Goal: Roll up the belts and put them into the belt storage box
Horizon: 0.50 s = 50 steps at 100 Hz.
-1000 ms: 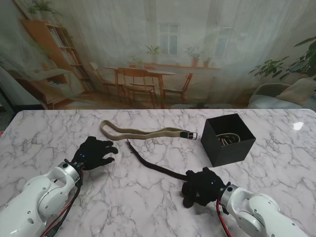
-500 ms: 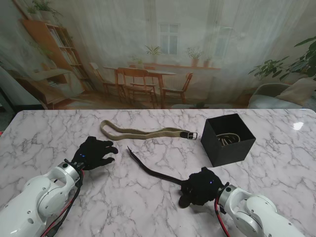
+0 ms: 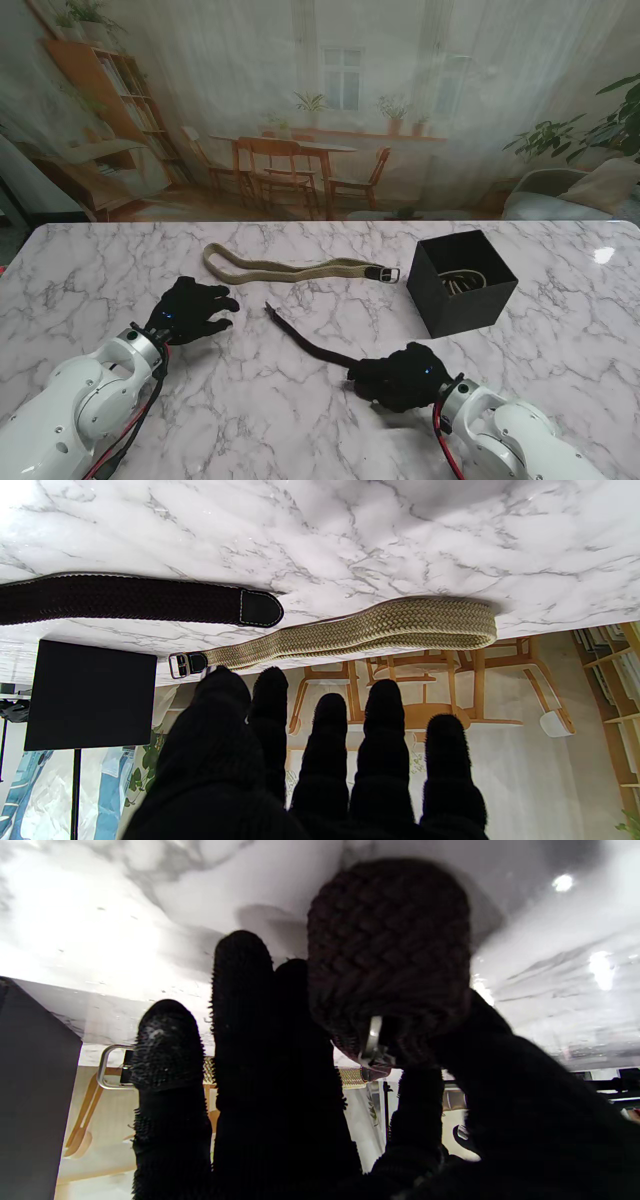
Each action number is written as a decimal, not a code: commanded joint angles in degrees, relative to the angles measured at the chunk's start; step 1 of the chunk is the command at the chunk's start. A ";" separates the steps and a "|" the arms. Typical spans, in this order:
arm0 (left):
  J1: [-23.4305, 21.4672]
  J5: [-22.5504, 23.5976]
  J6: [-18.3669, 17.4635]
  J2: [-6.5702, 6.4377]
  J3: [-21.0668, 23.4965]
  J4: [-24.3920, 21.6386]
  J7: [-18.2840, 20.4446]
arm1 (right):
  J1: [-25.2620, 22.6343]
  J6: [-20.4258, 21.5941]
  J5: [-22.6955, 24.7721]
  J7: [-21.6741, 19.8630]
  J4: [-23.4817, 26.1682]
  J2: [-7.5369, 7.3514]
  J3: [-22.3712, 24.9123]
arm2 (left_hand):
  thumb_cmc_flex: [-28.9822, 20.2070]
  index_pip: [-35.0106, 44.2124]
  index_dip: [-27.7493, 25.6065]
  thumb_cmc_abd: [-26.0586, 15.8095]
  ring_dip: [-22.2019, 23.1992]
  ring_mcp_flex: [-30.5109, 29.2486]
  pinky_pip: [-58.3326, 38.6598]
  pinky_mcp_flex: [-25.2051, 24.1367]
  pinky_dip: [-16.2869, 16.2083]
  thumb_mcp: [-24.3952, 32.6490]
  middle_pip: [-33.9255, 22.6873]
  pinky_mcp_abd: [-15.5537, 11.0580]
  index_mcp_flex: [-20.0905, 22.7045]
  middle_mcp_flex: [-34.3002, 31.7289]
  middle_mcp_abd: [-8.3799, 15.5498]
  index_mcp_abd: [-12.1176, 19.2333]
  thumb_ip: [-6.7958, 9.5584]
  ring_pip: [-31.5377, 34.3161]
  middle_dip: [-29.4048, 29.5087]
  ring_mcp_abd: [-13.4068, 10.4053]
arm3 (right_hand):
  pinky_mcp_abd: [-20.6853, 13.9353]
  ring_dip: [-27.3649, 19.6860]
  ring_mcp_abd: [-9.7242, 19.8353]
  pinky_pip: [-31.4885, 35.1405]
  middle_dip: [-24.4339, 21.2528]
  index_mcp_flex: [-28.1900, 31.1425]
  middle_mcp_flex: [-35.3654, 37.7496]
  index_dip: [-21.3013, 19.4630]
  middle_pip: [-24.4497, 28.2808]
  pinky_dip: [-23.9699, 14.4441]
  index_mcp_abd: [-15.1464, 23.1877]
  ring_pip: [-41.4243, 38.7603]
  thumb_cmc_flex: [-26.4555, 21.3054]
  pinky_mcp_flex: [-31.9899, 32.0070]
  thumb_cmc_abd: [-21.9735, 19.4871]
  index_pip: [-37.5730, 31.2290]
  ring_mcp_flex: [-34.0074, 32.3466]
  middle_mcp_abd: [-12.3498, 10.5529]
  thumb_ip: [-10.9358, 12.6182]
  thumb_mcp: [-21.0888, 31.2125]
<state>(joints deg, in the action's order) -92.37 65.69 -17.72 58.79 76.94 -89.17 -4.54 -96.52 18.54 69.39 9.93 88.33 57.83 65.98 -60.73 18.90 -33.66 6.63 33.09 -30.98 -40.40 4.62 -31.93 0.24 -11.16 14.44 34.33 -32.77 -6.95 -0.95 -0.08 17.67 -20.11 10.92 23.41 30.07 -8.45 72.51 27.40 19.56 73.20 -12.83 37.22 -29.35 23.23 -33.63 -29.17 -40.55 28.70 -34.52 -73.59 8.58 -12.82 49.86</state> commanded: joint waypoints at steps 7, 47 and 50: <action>-0.02 -0.12 -0.21 0.14 -0.04 0.11 0.76 | -0.11 -0.15 -0.86 -0.69 -0.13 0.36 0.00 | -0.86 0.13 -0.66 -1.72 -0.66 0.75 1.93 -0.93 -1.01 -0.53 0.95 2.13 1.06 1.98 -0.95 0.73 -0.69 -1.62 0.05 0.31 | 1.83 0.28 2.11 1.75 3.71 12.38 5.04 -1.89 8.00 0.09 6.23 -1.03 -11.90 -0.25 -6.44 -6.26 -1.00 -7.24 6.44 7.68; 0.15 -0.23 -0.26 0.14 -0.27 0.29 0.74 | -0.56 1.40 -0.57 -1.78 0.87 0.27 1.24 | -1.03 0.40 -0.70 -1.66 -0.65 0.72 2.01 -1.00 -1.04 -0.53 0.93 2.17 1.23 1.93 -0.87 0.88 -0.69 -1.61 0.04 0.33 | -9.14 -4.17 8.19 0.77 -4.23 32.33 4.74 -6.30 -8.05 -0.30 -22.90 9.08 7.03 3.13 1.61 -8.09 6.29 -10.56 3.76 4.95; 0.16 -0.23 -0.26 0.14 -0.29 0.30 0.74 | -0.47 1.36 -0.46 -1.82 0.91 0.24 1.21 | -1.03 0.37 -0.68 -1.66 -0.66 0.75 2.03 -1.00 -1.04 -0.53 0.93 2.16 1.19 1.93 -0.85 0.86 -0.69 -1.62 0.04 0.32 | -9.69 -4.22 8.72 0.95 -4.42 31.37 5.26 -3.50 -7.90 -0.42 -22.30 8.64 4.36 2.94 3.58 -11.18 6.09 -11.01 1.71 6.01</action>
<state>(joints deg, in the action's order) -92.33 65.65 -17.83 58.79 76.89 -89.03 -4.63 -96.56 20.18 68.72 8.78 89.38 58.29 67.27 -60.73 18.91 -33.66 6.63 33.09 -30.98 -40.37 4.61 -31.93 0.24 -11.16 14.44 34.33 -32.77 -6.96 -0.85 -0.08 17.63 -20.11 10.92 15.52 26.69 -6.98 73.27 24.38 44.76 76.13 -15.22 32.88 -29.27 13.58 -28.42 -22.58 -37.84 29.77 -35.48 -70.23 6.35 -10.15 53.56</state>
